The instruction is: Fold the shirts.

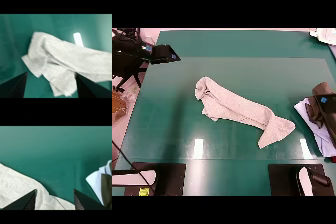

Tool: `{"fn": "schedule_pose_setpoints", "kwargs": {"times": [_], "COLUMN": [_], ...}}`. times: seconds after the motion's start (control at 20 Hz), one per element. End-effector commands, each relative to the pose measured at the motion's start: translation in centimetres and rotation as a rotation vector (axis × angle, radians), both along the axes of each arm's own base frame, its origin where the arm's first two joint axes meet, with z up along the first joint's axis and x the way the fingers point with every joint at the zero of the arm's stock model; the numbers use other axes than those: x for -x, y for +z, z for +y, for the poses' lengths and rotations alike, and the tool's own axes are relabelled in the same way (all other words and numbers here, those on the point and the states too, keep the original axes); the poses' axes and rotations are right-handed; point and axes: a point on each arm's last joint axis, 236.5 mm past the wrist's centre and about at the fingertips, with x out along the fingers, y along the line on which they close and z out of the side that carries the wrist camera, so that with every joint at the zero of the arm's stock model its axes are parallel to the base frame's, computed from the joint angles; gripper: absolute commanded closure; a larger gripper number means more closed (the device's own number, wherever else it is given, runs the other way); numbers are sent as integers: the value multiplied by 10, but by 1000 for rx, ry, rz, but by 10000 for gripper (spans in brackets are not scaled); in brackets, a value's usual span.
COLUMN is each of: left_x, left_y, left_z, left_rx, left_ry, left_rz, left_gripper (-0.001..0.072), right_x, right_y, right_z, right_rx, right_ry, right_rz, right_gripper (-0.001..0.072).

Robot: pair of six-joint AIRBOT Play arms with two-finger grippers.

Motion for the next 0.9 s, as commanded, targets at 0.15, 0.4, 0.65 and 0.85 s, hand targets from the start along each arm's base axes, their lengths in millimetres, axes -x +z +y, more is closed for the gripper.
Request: {"fn": "schedule_pose_setpoints", "kwargs": {"times": [0.15,0.4,0.65,0.85], "left_x": [36,60,56,42], "left_y": [-22,-95,-173,-203], "left_z": [-21,-16,4,-18], "left_rx": [240,352,281,435], "left_ry": [82,266,357,338], "left_rz": [61,116,171,247], "left_gripper": [-13,-13,-13,-13], "right_x": [-74,-108,-120,-120], "right_y": [14,32,40,39], "right_z": [5,-10,-14,-13], "right_rx": [17,47,54,59], "right_ry": [133,139,142,148], "right_rz": [46,19,8,8], "right_gripper": [179,180,180,181]}}
